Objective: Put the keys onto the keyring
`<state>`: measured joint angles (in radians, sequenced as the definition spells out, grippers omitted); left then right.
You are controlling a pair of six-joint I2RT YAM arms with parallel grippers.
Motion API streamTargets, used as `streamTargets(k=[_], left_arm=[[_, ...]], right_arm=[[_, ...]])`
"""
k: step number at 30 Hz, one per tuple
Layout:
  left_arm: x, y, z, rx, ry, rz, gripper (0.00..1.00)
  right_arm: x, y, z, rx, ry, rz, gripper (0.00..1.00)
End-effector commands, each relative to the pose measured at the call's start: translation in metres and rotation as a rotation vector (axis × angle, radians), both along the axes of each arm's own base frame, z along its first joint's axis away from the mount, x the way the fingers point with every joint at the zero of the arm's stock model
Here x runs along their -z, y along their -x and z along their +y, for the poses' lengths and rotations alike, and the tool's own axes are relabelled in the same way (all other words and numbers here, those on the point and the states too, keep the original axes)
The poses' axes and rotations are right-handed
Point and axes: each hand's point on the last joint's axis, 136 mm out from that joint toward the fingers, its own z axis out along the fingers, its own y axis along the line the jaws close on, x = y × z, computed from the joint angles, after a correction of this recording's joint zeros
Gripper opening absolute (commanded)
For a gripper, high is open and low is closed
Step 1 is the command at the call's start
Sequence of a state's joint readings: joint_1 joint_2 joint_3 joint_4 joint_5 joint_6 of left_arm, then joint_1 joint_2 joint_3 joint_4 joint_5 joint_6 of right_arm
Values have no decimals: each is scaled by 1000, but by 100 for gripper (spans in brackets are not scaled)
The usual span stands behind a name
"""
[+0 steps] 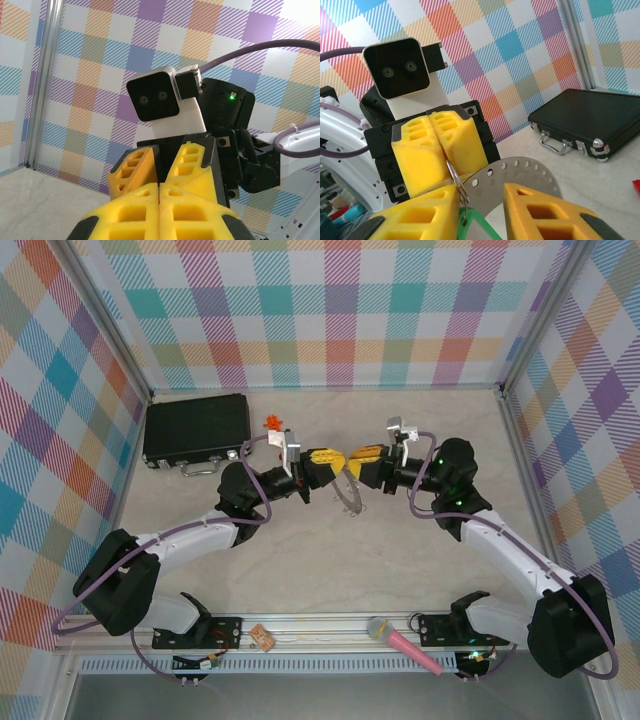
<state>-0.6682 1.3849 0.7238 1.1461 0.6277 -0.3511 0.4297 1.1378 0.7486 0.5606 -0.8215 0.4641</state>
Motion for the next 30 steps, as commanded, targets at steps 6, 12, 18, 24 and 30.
streamTargets(k=[6, 12, 18, 24, 30], left_arm=[[-18, 13, 1, 28, 35, -57, 0], [-18, 12, 1, 28, 32, -51, 0], [-9, 0, 3, 23, -32, 44, 10], [7, -4, 13, -32, -177, 103, 20], [27, 2, 20, -57, -401, 145, 23]], right_arm=[[-26, 14, 7, -91, -29, -71, 23], [-21, 18, 8, -114, -8, -67, 0], [-6, 14, 5, -75, 70, -84, 0], [11, 12, 5, -83, 162, -110, 0], [23, 20, 2, -105, 234, -148, 0]])
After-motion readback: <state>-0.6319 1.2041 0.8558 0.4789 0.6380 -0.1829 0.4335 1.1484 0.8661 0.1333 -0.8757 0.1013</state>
